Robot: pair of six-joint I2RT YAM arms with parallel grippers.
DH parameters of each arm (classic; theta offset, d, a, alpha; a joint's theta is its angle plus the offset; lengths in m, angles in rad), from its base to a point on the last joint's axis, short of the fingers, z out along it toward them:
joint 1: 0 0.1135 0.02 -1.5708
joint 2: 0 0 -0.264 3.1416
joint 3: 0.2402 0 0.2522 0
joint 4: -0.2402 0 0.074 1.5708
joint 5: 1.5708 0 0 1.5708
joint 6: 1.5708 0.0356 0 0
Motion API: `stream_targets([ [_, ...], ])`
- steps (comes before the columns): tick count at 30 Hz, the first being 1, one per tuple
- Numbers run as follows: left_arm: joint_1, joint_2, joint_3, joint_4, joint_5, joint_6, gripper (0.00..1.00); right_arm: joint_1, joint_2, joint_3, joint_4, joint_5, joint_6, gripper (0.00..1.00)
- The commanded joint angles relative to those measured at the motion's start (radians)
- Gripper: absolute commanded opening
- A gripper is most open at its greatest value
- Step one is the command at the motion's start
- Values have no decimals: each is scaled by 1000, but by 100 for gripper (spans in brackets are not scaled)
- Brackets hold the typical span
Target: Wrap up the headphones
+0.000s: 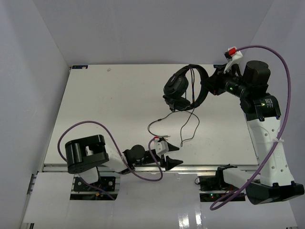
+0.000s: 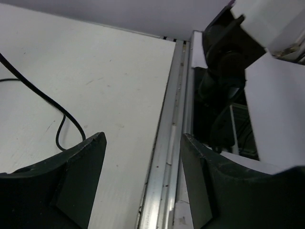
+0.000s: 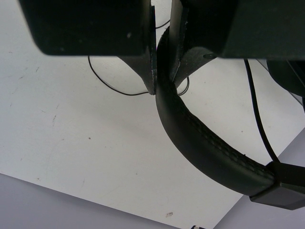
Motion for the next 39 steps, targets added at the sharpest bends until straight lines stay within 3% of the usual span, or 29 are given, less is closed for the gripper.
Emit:
stream_targets([
  [1,-16,-106,-67,-6,-104,-4,76,-7,-19,5,58,-24,24,8],
  [3,-14,-87,-72,10,-202,17,78,-7,-21,5,58,-31,24,8],
  [6,-9,15,-18,39,-240,38,81,-8,-22,4,59,-35,22,8],
  [15,28,235,297,-88,-347,75,82,-10,-33,1,60,-44,27,8],
  [17,40,246,311,-86,-346,68,75,-12,-36,-2,62,-47,27,8],
  [19,45,249,314,-77,-339,57,57,-12,-40,-5,63,-48,28,8],
  [21,47,252,304,-62,-341,52,46,-12,-40,-8,65,-52,30,8],
  [24,47,265,303,-55,-345,45,43,-12,-40,-11,70,-58,33,8],
  [29,49,294,297,-20,-323,27,46,-12,-43,-14,72,-58,33,8],
  [35,56,334,307,-16,-242,-3,31,-21,-42,-8,73,-92,44,8],
  [37,68,351,294,21,-214,-30,10,-27,-41,0,75,-149,56,8],
  [39,84,354,264,64,-177,-64,0,-30,-47,3,77,-239,56,8],
])
